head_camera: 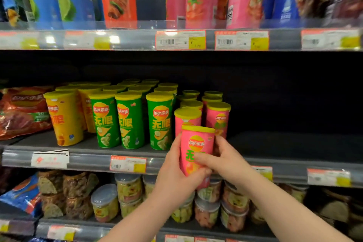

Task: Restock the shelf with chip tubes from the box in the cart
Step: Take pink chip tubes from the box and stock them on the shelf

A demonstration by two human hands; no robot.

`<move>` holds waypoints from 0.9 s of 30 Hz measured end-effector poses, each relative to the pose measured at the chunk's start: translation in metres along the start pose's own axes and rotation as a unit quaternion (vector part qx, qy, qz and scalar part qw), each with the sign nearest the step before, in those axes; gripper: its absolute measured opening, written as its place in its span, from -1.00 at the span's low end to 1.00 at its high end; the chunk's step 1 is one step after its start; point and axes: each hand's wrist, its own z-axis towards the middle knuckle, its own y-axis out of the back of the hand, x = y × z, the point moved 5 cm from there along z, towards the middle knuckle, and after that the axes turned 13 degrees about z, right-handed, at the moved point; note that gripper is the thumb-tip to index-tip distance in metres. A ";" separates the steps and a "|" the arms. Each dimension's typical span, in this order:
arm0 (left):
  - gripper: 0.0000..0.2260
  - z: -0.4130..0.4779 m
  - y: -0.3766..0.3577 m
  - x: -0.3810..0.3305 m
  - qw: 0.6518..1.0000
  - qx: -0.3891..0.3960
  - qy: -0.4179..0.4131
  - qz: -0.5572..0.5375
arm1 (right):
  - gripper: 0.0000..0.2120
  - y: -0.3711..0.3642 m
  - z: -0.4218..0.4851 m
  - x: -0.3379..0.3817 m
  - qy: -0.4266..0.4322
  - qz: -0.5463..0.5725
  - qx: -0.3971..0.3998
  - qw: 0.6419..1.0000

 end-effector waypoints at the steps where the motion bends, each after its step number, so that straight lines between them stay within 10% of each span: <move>1: -0.13 0.003 -0.002 -0.001 1.000 0.004 -0.011 0.025 | -0.35 0.007 0.002 0.005 0.012 0.005 -0.017 1.000; 11: -0.55 0.024 0.006 0.038 0.876 -0.135 -0.155 0.436 | -0.36 0.067 0.035 0.026 0.105 -0.112 -0.124 0.980; 27: -0.61 0.023 0.002 0.050 0.865 -0.142 -0.183 0.445 | -0.17 0.071 0.052 -0.003 0.027 -0.109 -0.093 0.989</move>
